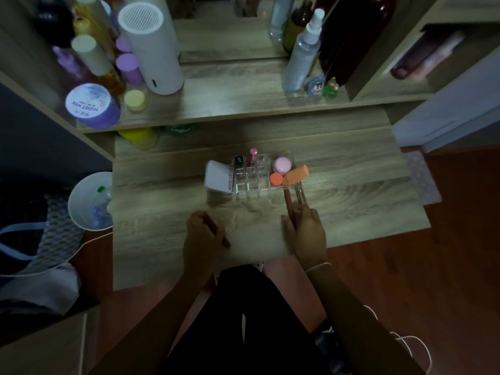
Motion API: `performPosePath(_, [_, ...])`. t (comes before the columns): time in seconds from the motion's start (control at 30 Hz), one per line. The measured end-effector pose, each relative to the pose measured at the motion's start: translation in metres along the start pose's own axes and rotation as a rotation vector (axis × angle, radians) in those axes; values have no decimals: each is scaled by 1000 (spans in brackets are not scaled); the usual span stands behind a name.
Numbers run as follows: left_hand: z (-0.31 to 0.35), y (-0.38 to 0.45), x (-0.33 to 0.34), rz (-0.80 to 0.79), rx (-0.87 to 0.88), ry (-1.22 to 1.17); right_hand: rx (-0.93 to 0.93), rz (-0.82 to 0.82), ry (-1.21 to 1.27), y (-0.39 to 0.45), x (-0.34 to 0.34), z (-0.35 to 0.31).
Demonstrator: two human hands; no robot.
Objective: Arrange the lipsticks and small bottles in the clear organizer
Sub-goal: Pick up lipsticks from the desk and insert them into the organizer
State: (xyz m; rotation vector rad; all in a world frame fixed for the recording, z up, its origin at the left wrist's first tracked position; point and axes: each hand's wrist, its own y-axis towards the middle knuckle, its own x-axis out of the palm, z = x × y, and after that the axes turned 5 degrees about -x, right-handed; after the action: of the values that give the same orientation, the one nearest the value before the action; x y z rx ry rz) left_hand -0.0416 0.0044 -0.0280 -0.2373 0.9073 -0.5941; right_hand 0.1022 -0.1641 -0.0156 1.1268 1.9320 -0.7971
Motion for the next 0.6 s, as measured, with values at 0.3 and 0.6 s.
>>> performPosePath(0.3, [9,6,-3,-45,123,1,98,-61,51,-8,11,-15])
performPosePath(0.6, [18,-9,-12,-168,338,-42,91,-81,213,-12,-6,-26])
